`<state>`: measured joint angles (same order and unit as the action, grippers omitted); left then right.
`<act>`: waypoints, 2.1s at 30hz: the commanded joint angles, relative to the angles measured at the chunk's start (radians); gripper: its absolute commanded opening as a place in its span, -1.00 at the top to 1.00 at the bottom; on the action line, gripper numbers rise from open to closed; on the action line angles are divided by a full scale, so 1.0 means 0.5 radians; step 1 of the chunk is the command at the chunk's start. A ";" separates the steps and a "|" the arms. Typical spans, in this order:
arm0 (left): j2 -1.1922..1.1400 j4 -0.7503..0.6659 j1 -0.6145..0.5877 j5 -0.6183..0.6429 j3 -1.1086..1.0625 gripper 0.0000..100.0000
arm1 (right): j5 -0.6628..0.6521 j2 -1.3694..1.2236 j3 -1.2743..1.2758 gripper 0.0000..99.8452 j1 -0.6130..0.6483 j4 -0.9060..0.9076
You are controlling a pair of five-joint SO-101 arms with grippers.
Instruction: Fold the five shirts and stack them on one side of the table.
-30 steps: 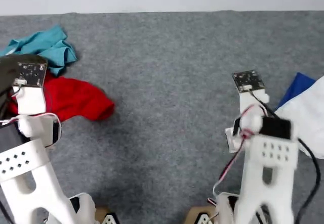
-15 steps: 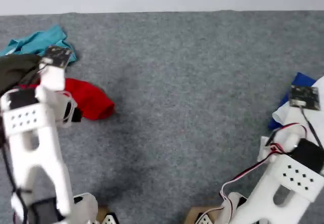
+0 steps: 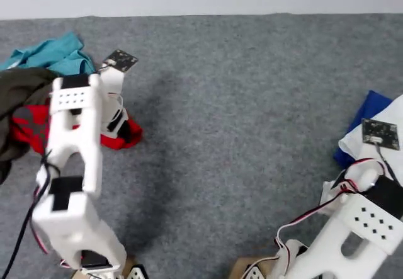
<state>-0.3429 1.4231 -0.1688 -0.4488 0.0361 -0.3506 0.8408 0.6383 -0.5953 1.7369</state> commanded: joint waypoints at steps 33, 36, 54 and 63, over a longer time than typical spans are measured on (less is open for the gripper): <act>-0.184 0.657 0.672 0.525 1.840 1.00 | -0.009 0.005 -0.015 0.98 -0.020 0.044; -0.064 0.626 0.859 0.537 1.840 1.00 | -0.009 0.005 -0.012 0.98 -0.020 0.041; 0.736 -0.199 1.596 0.540 1.837 1.00 | -0.018 0.005 -0.009 0.98 -0.017 0.048; 0.727 0.384 1.065 0.537 1.689 1.00 | -0.018 0.002 -0.009 0.98 -0.008 0.048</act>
<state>0.0054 1.4937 0.4618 -0.1895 0.9060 -0.3506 0.8408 0.6383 -0.5953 1.7400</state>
